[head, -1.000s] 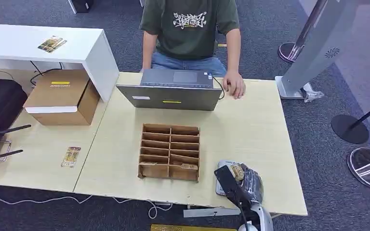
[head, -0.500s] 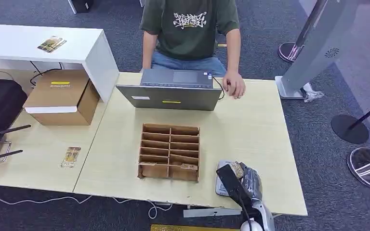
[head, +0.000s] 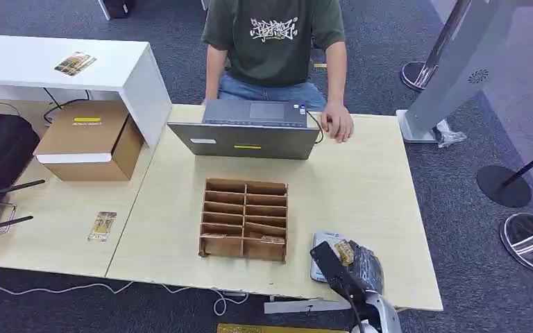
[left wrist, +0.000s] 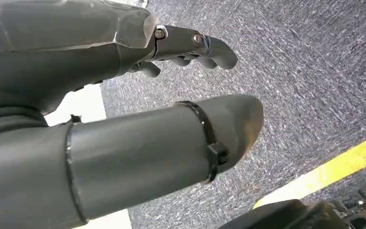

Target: Pass the card to the sensor for recognition and then transmit it.

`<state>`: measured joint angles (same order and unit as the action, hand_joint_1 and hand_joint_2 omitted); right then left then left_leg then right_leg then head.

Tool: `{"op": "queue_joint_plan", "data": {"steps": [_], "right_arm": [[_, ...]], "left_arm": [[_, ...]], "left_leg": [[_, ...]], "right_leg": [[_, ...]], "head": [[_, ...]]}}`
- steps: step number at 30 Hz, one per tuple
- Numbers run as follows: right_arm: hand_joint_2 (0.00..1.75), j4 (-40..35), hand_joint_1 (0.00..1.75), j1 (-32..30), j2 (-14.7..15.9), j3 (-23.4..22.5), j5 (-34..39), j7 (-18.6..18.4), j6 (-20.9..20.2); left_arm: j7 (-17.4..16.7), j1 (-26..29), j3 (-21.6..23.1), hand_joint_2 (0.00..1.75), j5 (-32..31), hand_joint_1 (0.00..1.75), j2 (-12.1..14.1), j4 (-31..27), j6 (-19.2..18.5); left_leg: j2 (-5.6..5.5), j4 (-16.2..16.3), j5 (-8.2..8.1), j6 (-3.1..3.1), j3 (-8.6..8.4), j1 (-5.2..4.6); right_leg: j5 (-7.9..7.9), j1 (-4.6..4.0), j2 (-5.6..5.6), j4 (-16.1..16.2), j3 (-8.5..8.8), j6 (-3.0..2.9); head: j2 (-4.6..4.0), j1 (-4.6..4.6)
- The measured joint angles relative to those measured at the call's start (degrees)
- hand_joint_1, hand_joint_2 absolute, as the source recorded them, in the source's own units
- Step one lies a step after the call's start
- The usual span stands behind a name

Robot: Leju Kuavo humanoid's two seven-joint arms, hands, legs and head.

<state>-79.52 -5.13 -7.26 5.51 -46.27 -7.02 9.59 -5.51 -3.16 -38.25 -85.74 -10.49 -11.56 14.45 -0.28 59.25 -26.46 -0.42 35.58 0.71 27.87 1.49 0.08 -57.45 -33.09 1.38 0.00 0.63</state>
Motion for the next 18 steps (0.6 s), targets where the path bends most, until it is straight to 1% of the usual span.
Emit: {"op": "queue_joint_plan", "data": {"steps": [6,15,17,18], "right_arm": [[1.75,0.3,1.75,0.0,0.2,0.3,0.9,0.9,0.0],[1.75,0.2,1.75,0.0,0.2,0.3,1.0,1.0,0.3],[1.75,0.2,1.75,0.0,0.2,0.3,1.2,1.7,1.0],[1.75,0.2,1.75,-0.1,0.3,0.3,1.7,2.9,2.0]], "left_arm": [[0.0,0.0,0.0,0.0,0.0,0.0,0.0,0.0,-0.1],[0.2,0.0,0.0,0.0,0.0,0.0,0.0,0.0,0.0],[0.2,0.0,0.0,0.0,0.0,0.0,0.0,0.0,0.0],[0.3,0.0,0.0,0.0,0.0,0.0,0.0,0.0,0.0]], "left_leg": [[0.0,0.0,0.0,0.0,-0.06,0.0],[0.0,0.0,-0.01,0.01,-0.12,0.0],[0.0,0.0,-0.01,0.01,-0.12,0.0],[0.0,0.0,-0.01,0.01,-0.12,0.0]], "right_leg": [[0.0,0.0,0.0,0.0,0.07,0.0],[0.0,0.0,0.0,0.0,0.11,0.0],[0.0,0.0,0.01,0.0,0.11,0.0],[0.0,0.0,0.0,0.0,0.11,0.0]], "head": [[0.0,0.0],[0.0,-0.02],[0.0,-0.02],[0.0,0.0]]}}
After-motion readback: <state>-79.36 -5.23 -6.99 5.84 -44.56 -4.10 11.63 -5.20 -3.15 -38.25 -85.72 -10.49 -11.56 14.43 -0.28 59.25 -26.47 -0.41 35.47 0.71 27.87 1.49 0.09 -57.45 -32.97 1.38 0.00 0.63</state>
